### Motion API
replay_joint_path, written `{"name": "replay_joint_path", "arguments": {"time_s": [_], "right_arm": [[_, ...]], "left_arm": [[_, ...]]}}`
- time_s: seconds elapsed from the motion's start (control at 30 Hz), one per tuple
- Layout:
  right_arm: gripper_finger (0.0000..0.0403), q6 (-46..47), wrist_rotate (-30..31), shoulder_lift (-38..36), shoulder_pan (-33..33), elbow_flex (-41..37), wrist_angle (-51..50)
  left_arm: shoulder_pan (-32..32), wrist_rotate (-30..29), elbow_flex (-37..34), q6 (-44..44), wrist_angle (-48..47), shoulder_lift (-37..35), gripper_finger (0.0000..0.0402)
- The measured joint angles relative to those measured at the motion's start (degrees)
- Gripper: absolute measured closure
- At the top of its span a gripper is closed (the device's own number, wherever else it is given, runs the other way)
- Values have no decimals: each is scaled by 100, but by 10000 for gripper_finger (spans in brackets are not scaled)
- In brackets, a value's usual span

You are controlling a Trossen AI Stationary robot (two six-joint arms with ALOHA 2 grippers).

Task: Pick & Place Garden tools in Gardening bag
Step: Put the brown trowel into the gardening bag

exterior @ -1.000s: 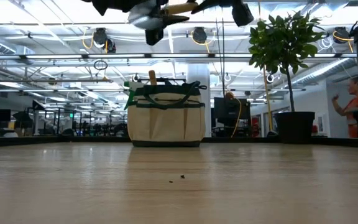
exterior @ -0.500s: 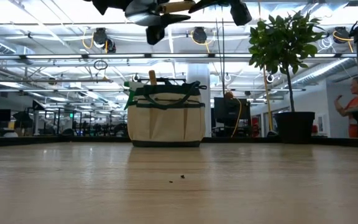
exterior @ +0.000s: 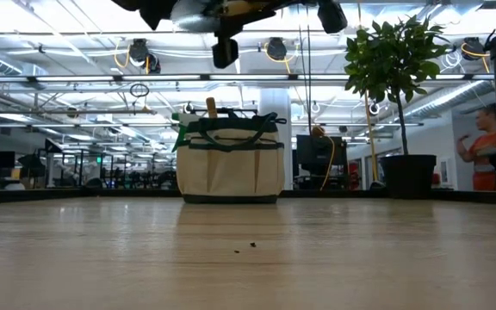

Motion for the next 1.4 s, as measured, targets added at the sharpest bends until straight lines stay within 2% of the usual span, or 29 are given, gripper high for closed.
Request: {"name": "replay_joint_path", "arguments": {"time_s": [0.07,0.2,0.43,0.6,0.77,0.97,1.07,1.27,1.4], "right_arm": [[344,-45,10,-4,2,2,18],[343,114,21,-4,0,2,-3],[244,1263,110,0,0,2,-37],[209,1990,1003,3,41,-1,-87],[202,2310,1841,2,98,-2,-121],[208,2800,2164,2,241,-2,-117],[211,3061,2335,0,291,-31,-150],[211,3622,2608,-212,290,-345,-167],[211,4136,2610,-448,289,-706,-180]], "left_arm": [[37,7,-4,-114,40,1,345],[109,27,-7,-56,53,1,343],[128,-26,-5,148,-71,-14,343],[130,-432,-4,396,-384,-17,344],[130,-966,-4,590,-423,-18,344],[231,-1695,-4,924,-367,-188,344],[302,-2012,0,1138,146,-211,344],[430,-2045,6,1701,1471,-135,344],[464,-2041,-2,2420,1710,-89,344]]}}
